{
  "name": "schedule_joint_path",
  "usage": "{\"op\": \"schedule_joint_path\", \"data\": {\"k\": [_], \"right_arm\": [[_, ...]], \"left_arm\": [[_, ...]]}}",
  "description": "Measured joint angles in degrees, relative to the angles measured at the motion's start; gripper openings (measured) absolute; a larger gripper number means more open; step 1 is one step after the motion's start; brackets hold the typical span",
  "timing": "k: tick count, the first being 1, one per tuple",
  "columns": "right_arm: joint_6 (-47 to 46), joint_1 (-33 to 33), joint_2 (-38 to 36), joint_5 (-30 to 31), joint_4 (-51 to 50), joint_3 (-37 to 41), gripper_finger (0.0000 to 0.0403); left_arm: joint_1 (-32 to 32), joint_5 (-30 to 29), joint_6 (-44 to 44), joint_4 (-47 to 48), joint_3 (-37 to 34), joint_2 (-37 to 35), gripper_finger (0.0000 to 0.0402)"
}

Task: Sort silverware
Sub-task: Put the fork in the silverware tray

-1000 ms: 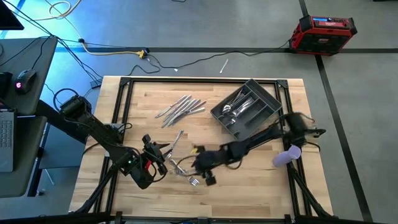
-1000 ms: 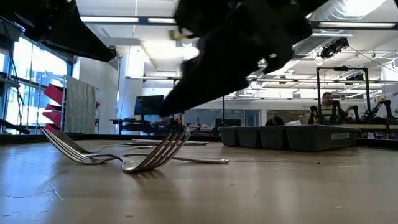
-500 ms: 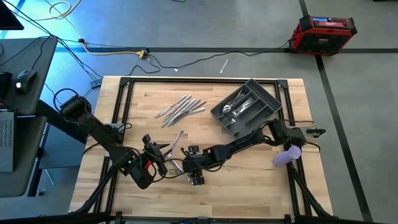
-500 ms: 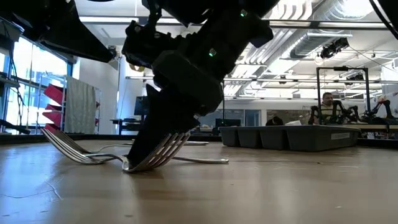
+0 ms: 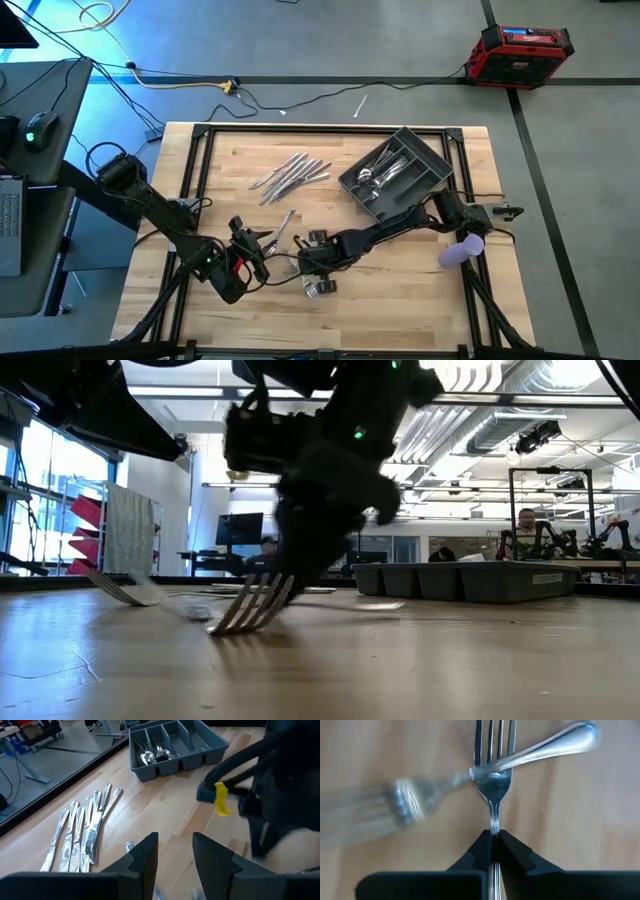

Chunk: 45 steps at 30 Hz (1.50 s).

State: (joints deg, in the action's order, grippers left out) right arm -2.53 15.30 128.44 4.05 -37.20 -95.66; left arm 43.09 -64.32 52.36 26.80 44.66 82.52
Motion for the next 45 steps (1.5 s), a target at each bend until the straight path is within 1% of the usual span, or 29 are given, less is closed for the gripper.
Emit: {"op": "schedule_joint_path", "data": {"k": [3,8,11,14,17,22,25,27,29,31,33,36,39,42,45], "right_arm": [[0.6,-1.1,0.0,0.1,-13.3,-5.4,0.0003],[2.5,-2.2,-0.2,0.1,-32.2,-11.7,0.0002],[2.5,-2.7,-0.2,0.0,-40.3,-13.7,0.0001],[2.9,-2.7,-0.2,0.0,-45.6,-13.9,0.0001],[5.5,-2.9,-0.3,0.0,-46.2,-13.0,0.0000],[6.5,-4.5,-0.2,0.0,-38.6,-11.3,0.0000],[6.5,-5.4,-0.2,1.3,-37.9,-11.3,0.0000],[5.8,-5.7,-0.2,2.3,-40.5,-11.3,0.0000],[4.5,-5.8,-0.2,4.4,-45.3,-11.3,0.0000],[3.4,-5.8,-0.2,7.9,-48.7,-11.3,0.0000],[2.2,-5.8,-0.4,11.6,-50.4,-11.3,0.0000],[0.7,-5.8,-1.1,13.6,-52.7,-11.3,0.0000],[0.2,-5.8,-2.6,16.2,-52.8,-11.3,0.0000],[8.3,-6.4,-5.6,17.5,-52.7,-11.3,0.0000],[18.6,-9.1,-9.3,17.9,-52.7,-11.3,0.0000]], "left_arm": [[0.0,0.2,0.0,0.0,0.0,0.0,0.0104],[0.0,0.2,0.0,0.0,0.0,0.0,0.0103],[0.0,0.4,0.0,0.0,0.0,0.0,0.0104],[0.0,0.3,0.1,-0.1,0.0,0.0,0.0103],[0.0,0.3,0.1,-0.1,0.0,0.0,0.0104],[0.0,0.0,0.1,-0.1,0.0,0.0,0.0104],[0.0,0.0,0.1,-0.1,0.0,0.0,0.0104],[0.0,0.0,0.1,-0.1,0.0,0.0,0.0104],[0.0,0.0,0.1,-0.1,0.0,0.0,0.0103],[0.0,0.3,0.2,-0.1,0.0,0.0,0.0104],[0.0,0.3,0.1,-0.1,0.0,0.0,0.0103],[0.0,0.6,0.2,-0.1,0.0,0.0,0.0103],[0.0,0.8,0.2,-0.1,0.0,0.0,0.0103],[0.1,1.0,0.2,-0.1,0.0,0.0,0.0103],[0.1,1.7,0.2,-0.2,0.0,0.0,0.0104]]}}
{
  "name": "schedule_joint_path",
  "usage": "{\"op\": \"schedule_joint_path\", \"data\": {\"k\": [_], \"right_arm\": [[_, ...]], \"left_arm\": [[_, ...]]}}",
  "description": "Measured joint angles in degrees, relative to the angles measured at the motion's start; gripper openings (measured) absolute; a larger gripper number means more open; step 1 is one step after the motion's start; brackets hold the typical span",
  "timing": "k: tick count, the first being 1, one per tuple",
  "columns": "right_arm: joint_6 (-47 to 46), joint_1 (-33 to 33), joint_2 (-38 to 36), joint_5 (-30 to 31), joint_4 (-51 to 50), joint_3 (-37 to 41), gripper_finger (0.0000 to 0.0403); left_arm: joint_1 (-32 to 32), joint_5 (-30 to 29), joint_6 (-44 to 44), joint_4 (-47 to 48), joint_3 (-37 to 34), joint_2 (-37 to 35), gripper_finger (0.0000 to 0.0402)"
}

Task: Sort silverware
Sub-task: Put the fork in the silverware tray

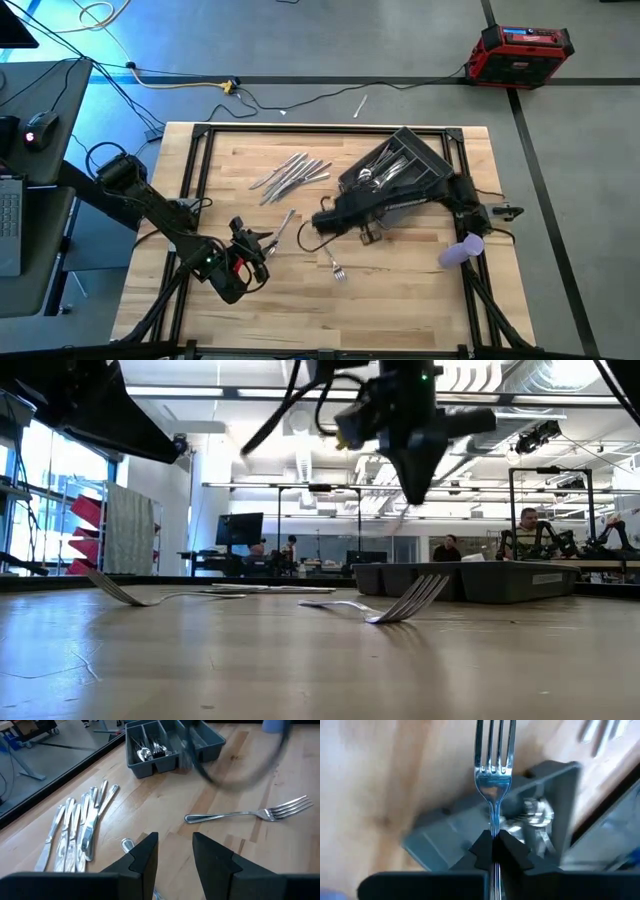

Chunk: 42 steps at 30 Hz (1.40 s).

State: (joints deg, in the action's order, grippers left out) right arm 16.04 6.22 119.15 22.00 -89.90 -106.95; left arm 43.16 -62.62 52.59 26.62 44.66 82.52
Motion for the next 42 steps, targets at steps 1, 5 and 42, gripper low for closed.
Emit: {"op": "schedule_joint_path", "data": {"k": [1,5,42], "right_arm": [[3.3,-1.3,-1.3,-0.3,0.2,0.0,0.0000],[13.5,-8.6,-6.4,-6.7,0.7,0.0,0.0000],[42.4,-36.0,-13.8,-4.3,23.4,27.7,0.0143]], "left_arm": [[0.0,0.3,0.0,-0.1,0.0,0.0,0.0104],[0.0,0.8,0.8,-1.0,0.0,0.4,0.0103],[2.9,-1.0,1.7,-3.6,0.0,2.3,0.0103]]}}
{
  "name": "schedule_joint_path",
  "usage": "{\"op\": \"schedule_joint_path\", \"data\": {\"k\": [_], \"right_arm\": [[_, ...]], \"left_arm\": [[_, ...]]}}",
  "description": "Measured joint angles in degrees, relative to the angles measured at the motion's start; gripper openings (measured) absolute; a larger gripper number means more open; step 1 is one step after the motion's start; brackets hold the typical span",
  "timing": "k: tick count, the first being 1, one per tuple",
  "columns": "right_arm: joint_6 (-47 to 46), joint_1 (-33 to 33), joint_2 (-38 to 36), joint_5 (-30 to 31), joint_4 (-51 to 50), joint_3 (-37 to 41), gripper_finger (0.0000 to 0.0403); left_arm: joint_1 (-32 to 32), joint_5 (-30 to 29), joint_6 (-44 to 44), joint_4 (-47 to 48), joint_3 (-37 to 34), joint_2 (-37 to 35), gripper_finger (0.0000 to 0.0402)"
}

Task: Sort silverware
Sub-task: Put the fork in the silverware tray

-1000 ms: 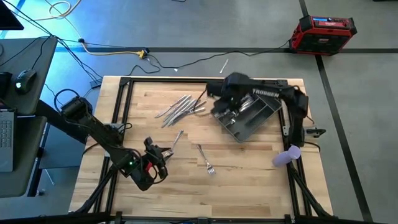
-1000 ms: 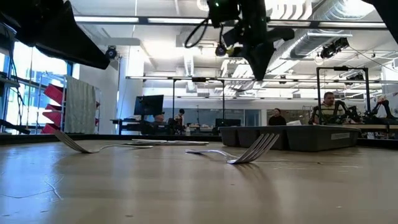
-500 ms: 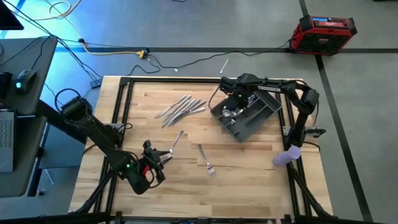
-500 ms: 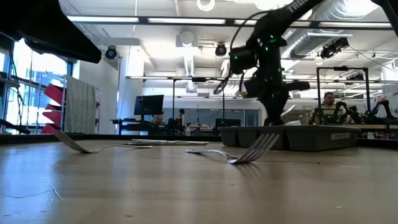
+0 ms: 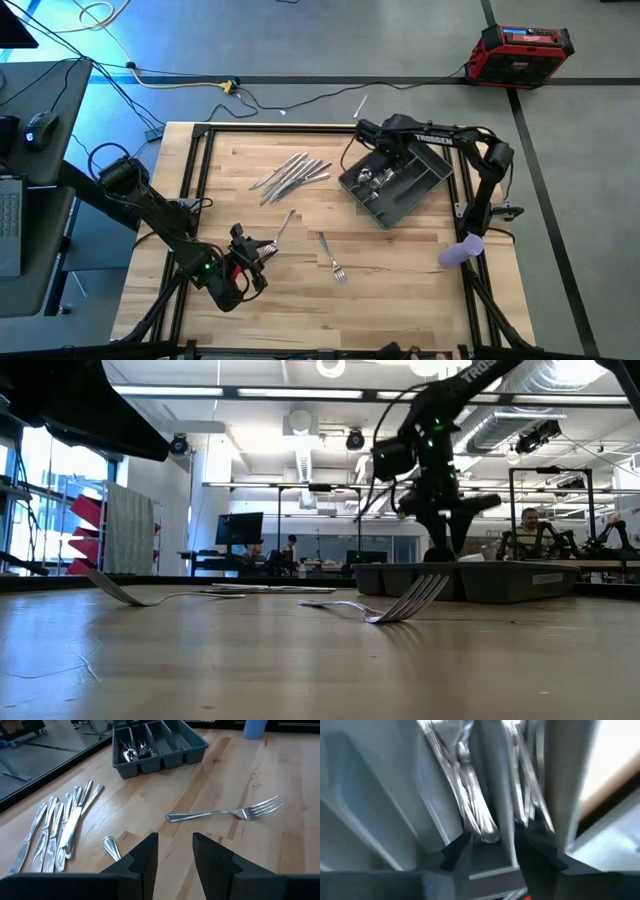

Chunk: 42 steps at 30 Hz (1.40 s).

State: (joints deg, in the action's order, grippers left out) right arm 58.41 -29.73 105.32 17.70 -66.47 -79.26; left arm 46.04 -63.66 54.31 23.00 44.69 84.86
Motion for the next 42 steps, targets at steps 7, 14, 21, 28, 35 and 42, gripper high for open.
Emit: {"op": "schedule_joint_path", "data": {"k": [7,14,21,28,35,42], "right_arm": [[-5.7,12.4,0.0,-14.5,-4.6,-8.2,0.0144],[-5.6,28.8,0.0,-34.9,12.9,-2.8,0.0138],[4.1,42.7,1.3,-28.3,39.5,2.5,0.0138],[18.1,44.4,7.3,-22.0,38.5,2.5,0.0138],[23.1,43.1,10.5,-20.2,38.7,2.5,0.0138],[27.9,42.2,12.9,-19.2,39.6,2.2,0.0137]], "left_arm": [[-0.3,-0.1,-0.9,-0.1,0.0,0.0,0.0104],[-0.3,-0.1,-1.0,0.0,0.0,0.0,0.0103],[-0.3,-0.9,-1.0,-0.2,0.0,0.0,0.0103],[-0.7,-1.5,-0.9,-0.6,0.0,0.0,0.0103],[-0.7,-1.0,-0.5,-0.8,0.0,0.0,0.0104],[-0.8,-0.2,-0.5,-0.6,0.0,0.0,0.0103]]}}
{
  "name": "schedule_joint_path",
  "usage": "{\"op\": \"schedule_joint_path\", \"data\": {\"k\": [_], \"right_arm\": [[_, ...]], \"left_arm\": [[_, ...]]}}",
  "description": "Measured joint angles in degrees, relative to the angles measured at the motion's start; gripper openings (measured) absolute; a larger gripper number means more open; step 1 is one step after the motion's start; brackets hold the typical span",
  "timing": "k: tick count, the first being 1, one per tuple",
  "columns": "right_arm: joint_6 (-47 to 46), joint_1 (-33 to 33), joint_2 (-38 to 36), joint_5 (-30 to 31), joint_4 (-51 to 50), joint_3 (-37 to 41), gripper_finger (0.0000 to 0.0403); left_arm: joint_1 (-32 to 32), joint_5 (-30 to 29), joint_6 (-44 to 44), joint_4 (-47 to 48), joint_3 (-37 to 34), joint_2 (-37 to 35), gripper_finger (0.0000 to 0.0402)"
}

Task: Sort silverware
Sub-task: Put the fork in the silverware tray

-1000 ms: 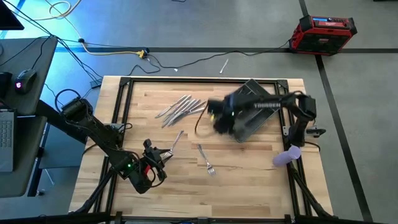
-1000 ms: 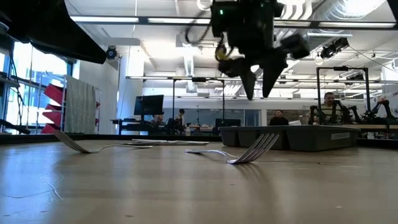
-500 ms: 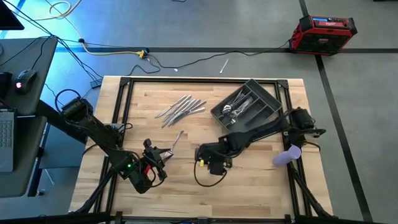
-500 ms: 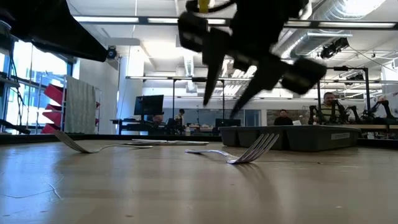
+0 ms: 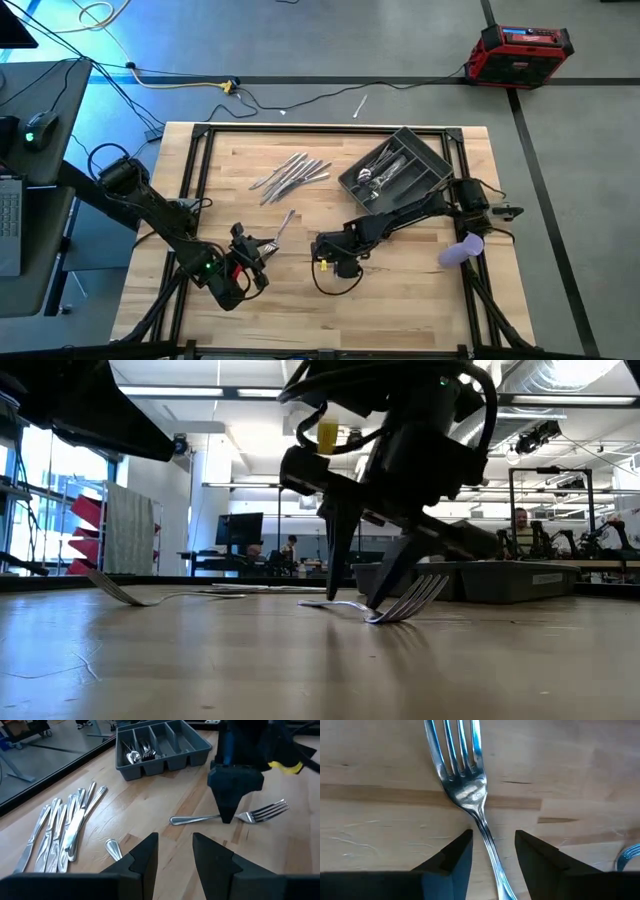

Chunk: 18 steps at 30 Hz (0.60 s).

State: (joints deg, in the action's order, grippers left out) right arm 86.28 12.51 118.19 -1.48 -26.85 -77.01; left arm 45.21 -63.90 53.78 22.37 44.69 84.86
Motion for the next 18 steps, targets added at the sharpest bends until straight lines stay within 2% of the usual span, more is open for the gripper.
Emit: {"op": "schedule_joint_path", "data": {"k": [4,10,15,18], "right_arm": [[-2.2,-0.3,0.1,-0.9,-0.3,0.0,0.0110],[-18.2,-1.3,0.4,-8.0,-4.4,-1.6,0.0013],[-35.3,-1.5,0.5,-9.8,-5.4,-4.9,0.0005],[-40.0,-1.8,0.3,-9.8,-8.1,-8.6,0.0002]], "left_arm": [[0.0,0.0,0.0,0.0,0.0,0.0,0.0104],[0.0,0.0,-0.3,0.1,0.0,0.0,0.0104],[-0.1,0.0,-0.3,0.1,0.0,0.0,0.0104],[-0.2,0.2,-0.3,0.0,0.0,0.0,0.0104]]}}
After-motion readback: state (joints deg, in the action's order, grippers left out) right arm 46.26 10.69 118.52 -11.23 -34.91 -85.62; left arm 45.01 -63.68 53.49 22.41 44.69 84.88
